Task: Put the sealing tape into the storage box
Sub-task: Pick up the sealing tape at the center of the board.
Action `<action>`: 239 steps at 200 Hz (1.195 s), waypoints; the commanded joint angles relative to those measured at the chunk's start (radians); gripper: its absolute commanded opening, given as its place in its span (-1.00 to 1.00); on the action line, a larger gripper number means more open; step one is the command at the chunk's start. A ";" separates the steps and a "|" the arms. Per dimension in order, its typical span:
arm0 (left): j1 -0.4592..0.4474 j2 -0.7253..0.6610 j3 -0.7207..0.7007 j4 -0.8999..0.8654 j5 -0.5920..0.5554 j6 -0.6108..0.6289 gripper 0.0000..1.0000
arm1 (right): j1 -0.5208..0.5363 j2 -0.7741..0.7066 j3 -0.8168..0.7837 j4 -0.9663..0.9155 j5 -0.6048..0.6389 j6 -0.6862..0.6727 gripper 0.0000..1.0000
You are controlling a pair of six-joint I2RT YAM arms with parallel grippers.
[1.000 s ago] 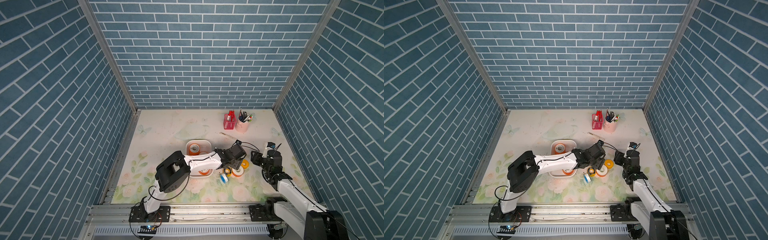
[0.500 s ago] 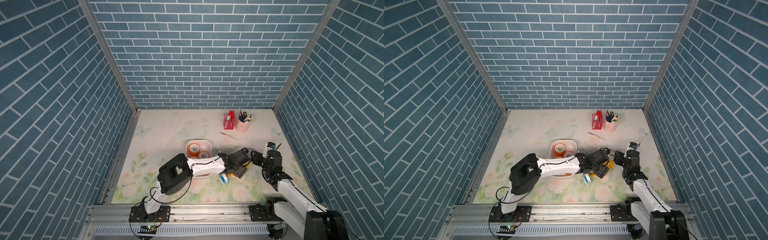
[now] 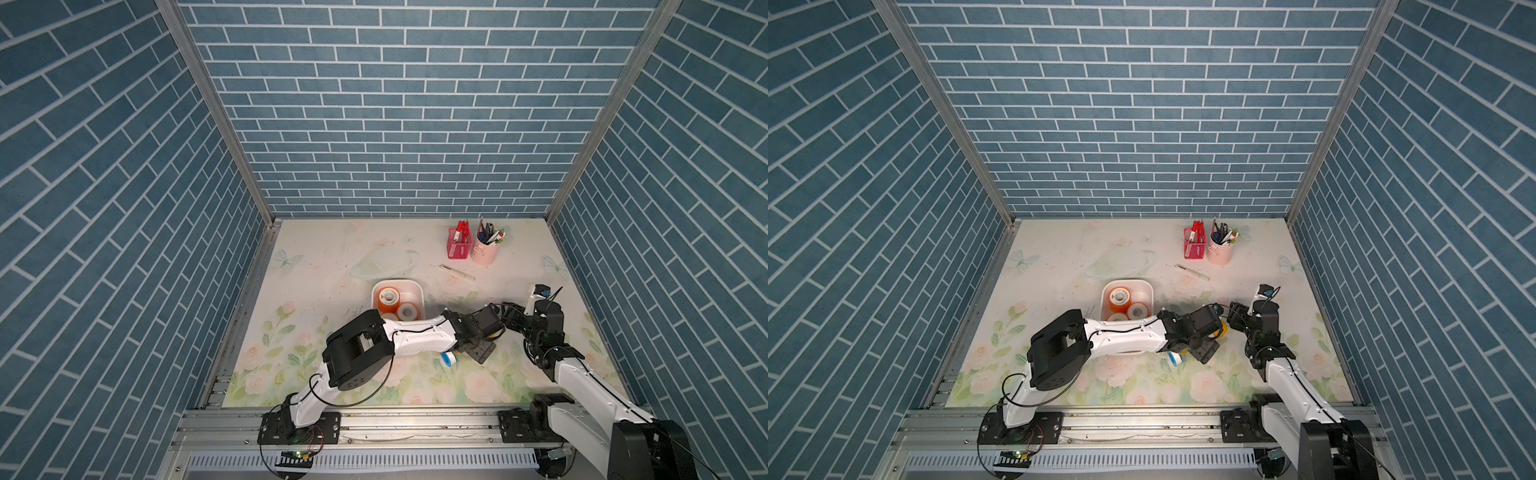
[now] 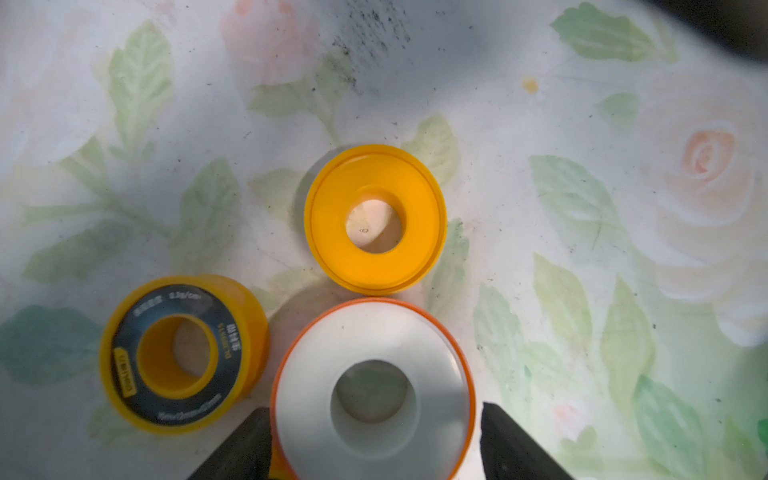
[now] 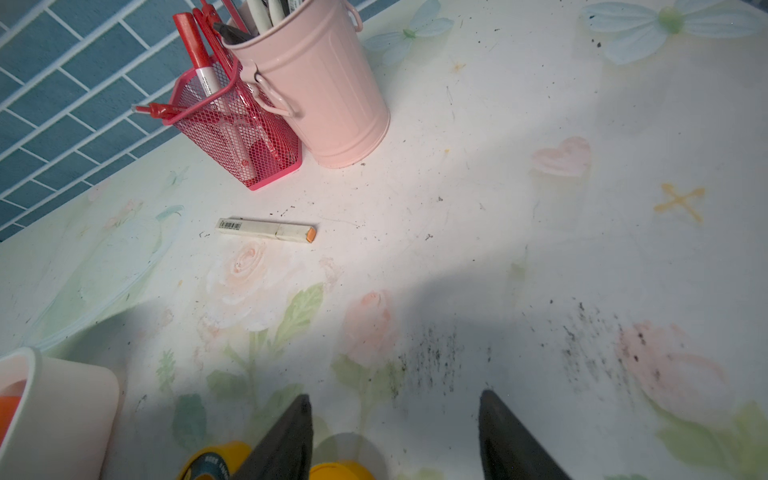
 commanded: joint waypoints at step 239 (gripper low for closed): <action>-0.060 0.117 0.133 -0.069 -0.111 -0.009 0.53 | -0.006 0.010 -0.011 0.018 -0.010 0.023 0.27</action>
